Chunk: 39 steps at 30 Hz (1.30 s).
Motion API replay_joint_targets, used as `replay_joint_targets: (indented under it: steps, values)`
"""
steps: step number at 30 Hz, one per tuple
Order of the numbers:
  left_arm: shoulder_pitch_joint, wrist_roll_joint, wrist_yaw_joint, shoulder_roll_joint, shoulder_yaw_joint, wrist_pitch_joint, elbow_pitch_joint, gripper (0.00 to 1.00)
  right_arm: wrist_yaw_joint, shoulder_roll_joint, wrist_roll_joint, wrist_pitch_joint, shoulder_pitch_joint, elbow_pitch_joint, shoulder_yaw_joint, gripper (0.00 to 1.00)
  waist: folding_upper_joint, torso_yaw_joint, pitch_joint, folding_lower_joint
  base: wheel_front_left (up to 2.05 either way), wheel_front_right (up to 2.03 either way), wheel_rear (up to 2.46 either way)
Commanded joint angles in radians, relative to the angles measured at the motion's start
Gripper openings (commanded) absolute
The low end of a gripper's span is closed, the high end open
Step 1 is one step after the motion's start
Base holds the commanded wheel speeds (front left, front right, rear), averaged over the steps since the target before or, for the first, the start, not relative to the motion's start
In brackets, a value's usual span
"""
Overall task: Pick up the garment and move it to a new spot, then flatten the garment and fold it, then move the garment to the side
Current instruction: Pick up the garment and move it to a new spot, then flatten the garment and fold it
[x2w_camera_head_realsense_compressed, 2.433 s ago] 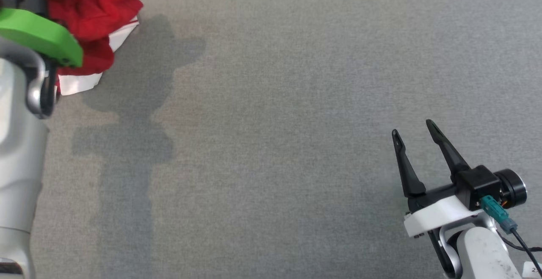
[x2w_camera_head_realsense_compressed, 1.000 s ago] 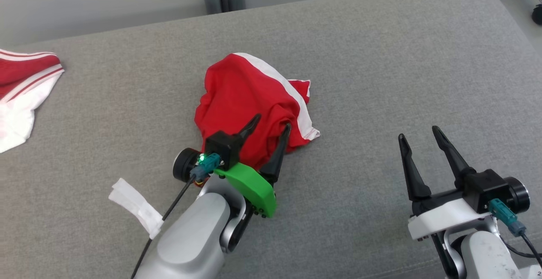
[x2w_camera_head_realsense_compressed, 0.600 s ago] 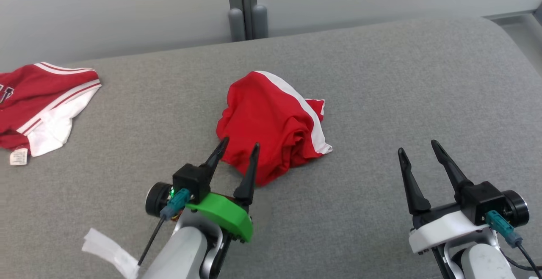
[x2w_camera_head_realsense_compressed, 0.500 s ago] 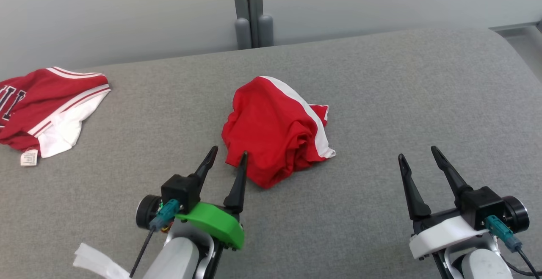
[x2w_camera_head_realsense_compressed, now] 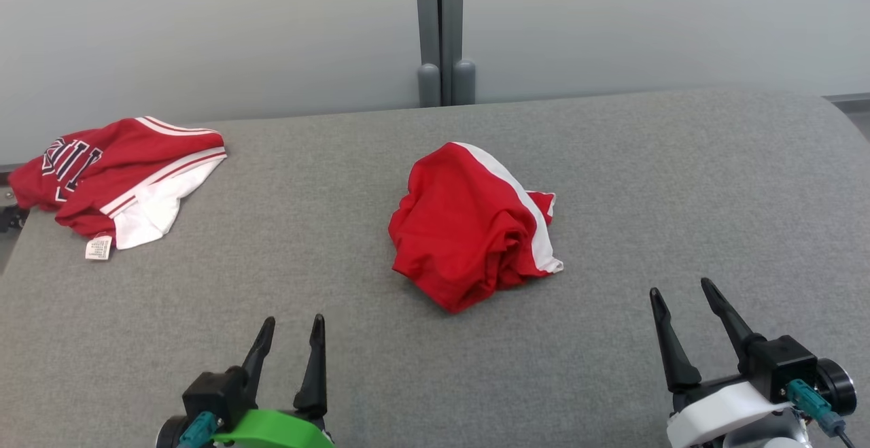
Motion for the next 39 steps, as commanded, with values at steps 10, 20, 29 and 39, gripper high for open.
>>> replay_joint_targets:
  steps: [10, 20, 29, 39]
  values:
    - [0.080, -0.014, -0.010, -0.002, 0.061, 0.000, -0.057, 1.00, -0.001, -0.004, 0.017, -0.005, 0.027, 0.013, 0.000, 1.00, 0.0000, 0.002, -0.003, 0.0000, 0.00, 0.00, 0.00]
    - [0.080, -0.016, -0.011, -0.002, 0.069, 0.000, -0.061, 1.00, -0.001, -0.004, 0.011, -0.005, 0.014, 0.020, -0.004, 1.00, 0.0000, 0.004, -0.004, 0.0000, 0.00, 0.00, 0.00]
    - [0.073, -0.013, -0.012, -0.002, 0.069, -0.001, -0.045, 1.00, -0.001, -0.004, 0.014, -0.005, 0.008, 0.032, -0.004, 1.00, 0.0000, 0.005, -0.004, 0.0000, 0.00, 0.00, 0.00]
    - [0.065, -0.014, -0.011, -0.002, 0.063, 0.000, -0.036, 1.00, -0.001, -0.004, 0.008, -0.005, 0.003, 0.034, -0.006, 1.00, 0.0000, 0.013, 0.001, 0.0000, 0.00, 0.00, 0.00]
